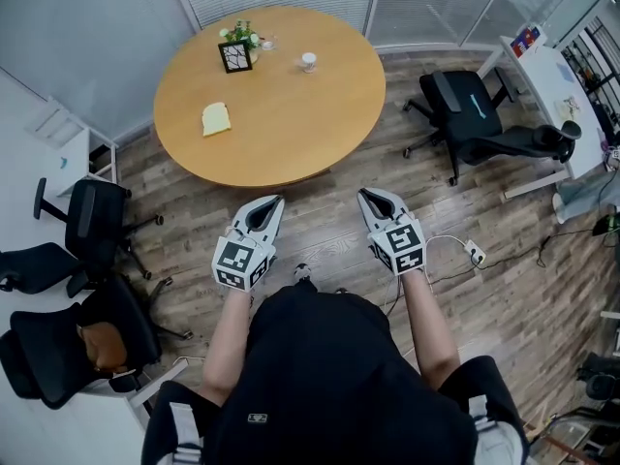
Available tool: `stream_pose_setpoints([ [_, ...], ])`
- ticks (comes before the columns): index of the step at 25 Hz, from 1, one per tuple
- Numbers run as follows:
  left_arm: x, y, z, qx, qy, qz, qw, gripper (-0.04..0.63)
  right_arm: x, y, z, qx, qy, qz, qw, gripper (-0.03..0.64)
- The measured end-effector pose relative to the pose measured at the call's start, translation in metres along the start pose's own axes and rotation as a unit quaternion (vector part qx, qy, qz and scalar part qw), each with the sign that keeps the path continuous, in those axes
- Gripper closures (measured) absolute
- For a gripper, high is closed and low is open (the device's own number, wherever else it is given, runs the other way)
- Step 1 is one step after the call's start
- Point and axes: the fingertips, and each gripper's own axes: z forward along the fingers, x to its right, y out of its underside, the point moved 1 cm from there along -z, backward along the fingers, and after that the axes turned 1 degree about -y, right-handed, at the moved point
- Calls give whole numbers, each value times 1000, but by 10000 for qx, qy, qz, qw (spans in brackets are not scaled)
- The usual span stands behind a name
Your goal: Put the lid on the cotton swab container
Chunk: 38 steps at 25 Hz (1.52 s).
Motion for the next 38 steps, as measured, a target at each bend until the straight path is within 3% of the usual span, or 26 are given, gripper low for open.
stream_pose_setpoints([
  [18, -47, 14, 12, -241, 244, -137, 9993, 589, 0, -2, 48, -183, 191, 194, 9995, 607],
  [33, -49, 2, 65, -372, -38, -227, 9990, 589, 64, 15, 64, -394, -68, 282, 9988, 607],
  [38, -51, -10, 90, -339, -312, -201, 9987, 589, 82, 23, 75, -462, -388, 274, 9978, 607],
])
